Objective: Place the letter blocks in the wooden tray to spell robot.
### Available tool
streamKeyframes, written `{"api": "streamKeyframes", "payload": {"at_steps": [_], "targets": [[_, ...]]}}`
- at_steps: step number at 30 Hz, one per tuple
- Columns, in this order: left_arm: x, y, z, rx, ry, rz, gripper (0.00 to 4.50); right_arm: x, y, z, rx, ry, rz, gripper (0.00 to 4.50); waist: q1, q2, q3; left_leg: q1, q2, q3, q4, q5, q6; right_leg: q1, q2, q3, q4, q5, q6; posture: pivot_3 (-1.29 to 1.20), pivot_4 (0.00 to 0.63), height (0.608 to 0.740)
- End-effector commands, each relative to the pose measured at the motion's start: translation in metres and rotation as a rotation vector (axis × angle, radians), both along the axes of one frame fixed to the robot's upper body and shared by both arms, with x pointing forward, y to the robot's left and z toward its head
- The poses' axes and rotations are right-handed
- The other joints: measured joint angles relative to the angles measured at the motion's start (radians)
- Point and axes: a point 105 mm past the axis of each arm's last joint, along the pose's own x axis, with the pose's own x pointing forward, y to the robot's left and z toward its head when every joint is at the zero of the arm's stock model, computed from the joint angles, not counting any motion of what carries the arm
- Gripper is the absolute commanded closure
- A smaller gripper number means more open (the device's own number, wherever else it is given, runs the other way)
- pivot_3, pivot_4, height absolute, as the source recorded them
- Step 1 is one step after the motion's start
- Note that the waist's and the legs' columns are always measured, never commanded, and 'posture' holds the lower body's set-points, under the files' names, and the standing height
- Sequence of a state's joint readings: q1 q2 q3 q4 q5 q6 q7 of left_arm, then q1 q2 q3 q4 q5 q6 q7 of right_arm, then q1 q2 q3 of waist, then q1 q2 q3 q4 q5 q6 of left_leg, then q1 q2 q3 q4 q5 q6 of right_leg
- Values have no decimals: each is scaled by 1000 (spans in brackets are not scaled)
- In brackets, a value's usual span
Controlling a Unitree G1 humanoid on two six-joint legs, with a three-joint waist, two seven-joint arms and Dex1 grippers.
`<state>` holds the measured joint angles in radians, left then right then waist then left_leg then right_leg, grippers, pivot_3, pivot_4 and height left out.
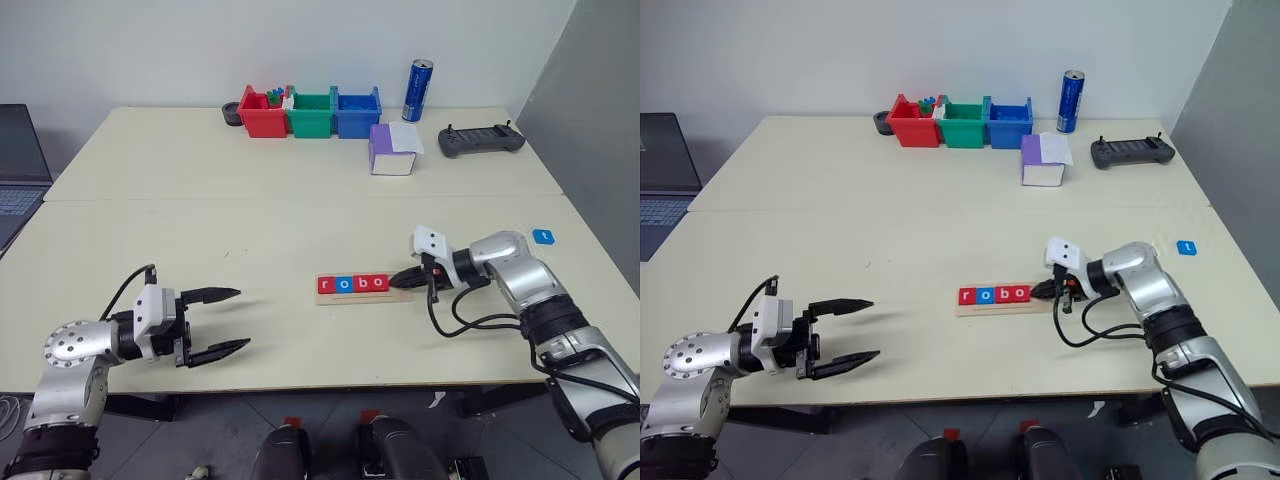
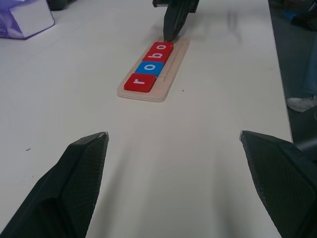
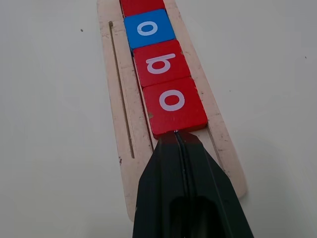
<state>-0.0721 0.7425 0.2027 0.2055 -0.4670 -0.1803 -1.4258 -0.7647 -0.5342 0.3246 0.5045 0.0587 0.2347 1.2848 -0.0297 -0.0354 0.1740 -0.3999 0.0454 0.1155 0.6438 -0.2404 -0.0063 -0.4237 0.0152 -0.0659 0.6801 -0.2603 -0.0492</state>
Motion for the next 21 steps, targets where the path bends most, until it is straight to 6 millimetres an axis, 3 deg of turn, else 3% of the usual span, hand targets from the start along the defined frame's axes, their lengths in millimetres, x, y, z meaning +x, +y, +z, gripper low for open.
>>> {"api": "streamKeyframes", "payload": {"at_steps": [1,4,7,10,11,13,15,17,21], "targets": [[-1,3,10,8,-40,6,0,4,5,16,16,-40,10,4482,0,0,0,0,0,0,0,0,0,0,0,0,0,0,0,0,150,740],[-2,2,10,8,-39,6,0,4,-1,19,11,-43,-6,4482,1,0,0,0,0,0,0,0,0,0,0,0,0,0,0,0,150,740],[-2,3,10,10,-40,9,0,16,-17,33,19,-115,-113,4482,1,0,0,0,0,0,0,0,0,0,0,0,0,0,0,0,150,740],[-3,4,10,11,-41,14,0,30,-37,63,161,-194,-315,4482,1,0,0,0,0,0,0,0,0,0,0,0,0,0,0,0,150,740],[-4,4,10,10,-42,15,0,38,-54,76,254,-220,-461,4322,1,0,0,0,0,0,0,0,0,0,0,0,0,0,0,0,150,740],[-4,5,10,8,-43,20,0,44,-79,89,355,-254,-648,3942,2,0,0,0,0,0,0,0,0,0,0,0,0,0,0,0,150,740],[-3,5,9,4,-42,24,0,47,-117,87,392,-293,-873,3290,2,-1,0,0,0,0,0,0,0,0,0,0,0,0,0,0,150,740],[-2,2,7,-3,-37,22,0,39,-155,71,367,-325,-1063,2543,6,-1,-1,0,0,0,0,0,0,1,0,0,-1,0,0,0,150,740],[-1,-2,5,-9,-24,-3,0,26,-202,51,334,-374,-1316,1195,8,0,0,0,-1,1,0,0,0,0,-1,1,-1,0,0,0,150,740]]}}
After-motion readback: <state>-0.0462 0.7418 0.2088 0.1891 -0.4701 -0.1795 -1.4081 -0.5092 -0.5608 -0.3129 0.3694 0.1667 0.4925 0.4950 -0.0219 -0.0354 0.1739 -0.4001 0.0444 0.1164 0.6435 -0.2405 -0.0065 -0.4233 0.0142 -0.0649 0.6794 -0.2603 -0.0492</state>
